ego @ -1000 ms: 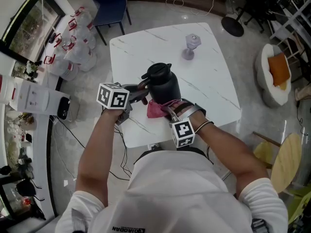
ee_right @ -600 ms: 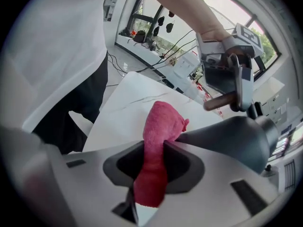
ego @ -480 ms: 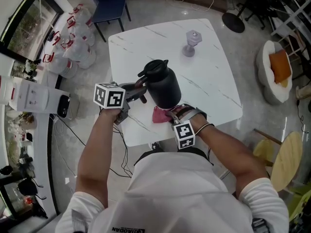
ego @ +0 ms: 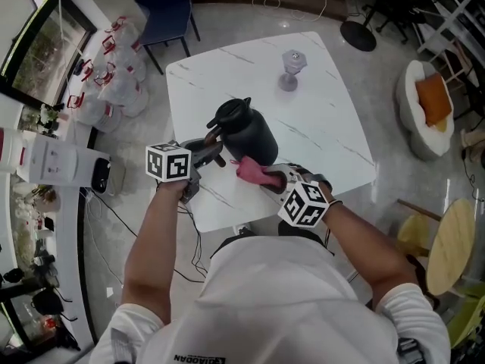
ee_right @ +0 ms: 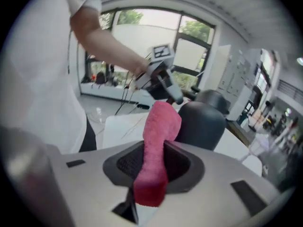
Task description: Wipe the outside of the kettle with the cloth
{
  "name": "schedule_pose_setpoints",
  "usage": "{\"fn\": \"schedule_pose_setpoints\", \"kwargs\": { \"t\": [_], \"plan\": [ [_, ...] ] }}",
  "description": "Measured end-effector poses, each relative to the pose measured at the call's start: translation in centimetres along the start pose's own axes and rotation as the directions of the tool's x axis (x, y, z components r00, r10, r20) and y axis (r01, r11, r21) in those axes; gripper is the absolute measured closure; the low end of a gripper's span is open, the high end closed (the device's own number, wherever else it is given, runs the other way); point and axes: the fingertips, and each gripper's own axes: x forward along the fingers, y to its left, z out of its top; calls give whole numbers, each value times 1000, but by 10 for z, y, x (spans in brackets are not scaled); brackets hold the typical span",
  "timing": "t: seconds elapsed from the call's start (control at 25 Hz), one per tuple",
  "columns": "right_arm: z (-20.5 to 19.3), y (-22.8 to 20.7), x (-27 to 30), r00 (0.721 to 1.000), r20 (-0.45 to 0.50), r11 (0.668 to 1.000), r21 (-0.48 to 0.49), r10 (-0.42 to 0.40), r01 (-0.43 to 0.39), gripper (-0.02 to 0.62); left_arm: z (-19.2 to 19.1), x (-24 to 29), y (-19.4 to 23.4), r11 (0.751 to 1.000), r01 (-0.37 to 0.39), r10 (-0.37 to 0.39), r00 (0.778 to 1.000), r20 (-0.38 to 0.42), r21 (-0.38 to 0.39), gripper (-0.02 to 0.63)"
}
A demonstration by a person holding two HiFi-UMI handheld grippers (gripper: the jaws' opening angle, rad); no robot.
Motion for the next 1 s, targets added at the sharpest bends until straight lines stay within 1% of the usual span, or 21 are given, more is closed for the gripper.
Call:
{"fn": "schedule_pose_setpoints", "kwargs": {
  "t": [0.04,0.08,0.12,0.16,0.2,0.24,0.28,0.32,0.36,0.4,0.44,0.48,0.52,0.56,0.6,0.64,0.76,0.84,0.92,1.0],
  "plan": [
    [8,-11,-11,998,49,995,99,-27,22,479,-2,-2,-1,1000,-10,10,1000,7,4,489],
    [13,-21,-21,993,98,978,204,-59,38,479,-5,-3,-2,1000,-20,20,1000,15,10,489],
    [16,-32,-31,985,145,948,316,-96,46,478,-8,-5,-4,999,-30,29,999,24,16,489],
    [18,-44,-40,973,189,902,429,-136,43,477,-11,-6,-6,999,-39,38,999,34,21,489],
    [19,-55,-48,957,229,843,538,-178,28,477,-15,-6,-8,998,-48,47,998,43,26,491],
    [21,-66,-56,939,267,772,635,-218,-1,477,-19,-7,-10,998,-58,56,997,53,28,491],
    [24,-77,-63,918,302,698,715,-257,-40,477,-22,-8,-12,997,-68,66,996,61,29,491],
    [28,-87,-69,896,335,626,775,-292,-86,477,-26,-9,-14,997,-78,75,995,67,30,492],
    [33,-96,-72,874,366,561,817,-321,-136,477,-29,-10,-17,996,-87,85,994,71,34,492],
    [40,-104,-73,852,395,506,842,-343,-187,477,-32,-10,-19,995,-96,93,993,71,40,492],
    [48,-110,-73,833,424,461,855,-356,-238,477,-35,-11,-21,994,-103,100,993,69,47,492],
    [57,-114,-71,816,452,427,858,-361,-287,477,-38,-11,-22,993,-109,105,992,65,54,492],
    [66,-116,-68,802,478,405,854,-358,-327,477,-41,-11,-23,992,-113,110,992,62,61,492],
    [74,-118,-64,794,495,396,848,-352,-353,477,-44,-11,-25,991,-118,114,992,59,69,492],
    [80,-119,-59,793,501,397,844,-347,-360,477,-47,-11,-26,989,-122,118,991,58,78,492],
    [82,-120,-54,800,492,401,847,-344,-349,477,-49,-10,-28,988,-126,121,991,56,88,492],
    [73,-121,-42,833,429,403,871,-349,-280,478,-52,-9,-32,985,-136,131,990,55,105,492],
    [68,-120,-38,843,413,412,874,-345,-259,479,-54,-9,-33,984,-145,140,989,55,106,492],
    [62,-118,-33,858,388,430,874,-338,-226,480,-57,-10,-32,982,-154,149,987,54,109,492],
    [54,-117,-31,869,362,433,879,-338,-198,480,-61,-11,-32,980,-160,155,987,53,116,494]
  ]
}}
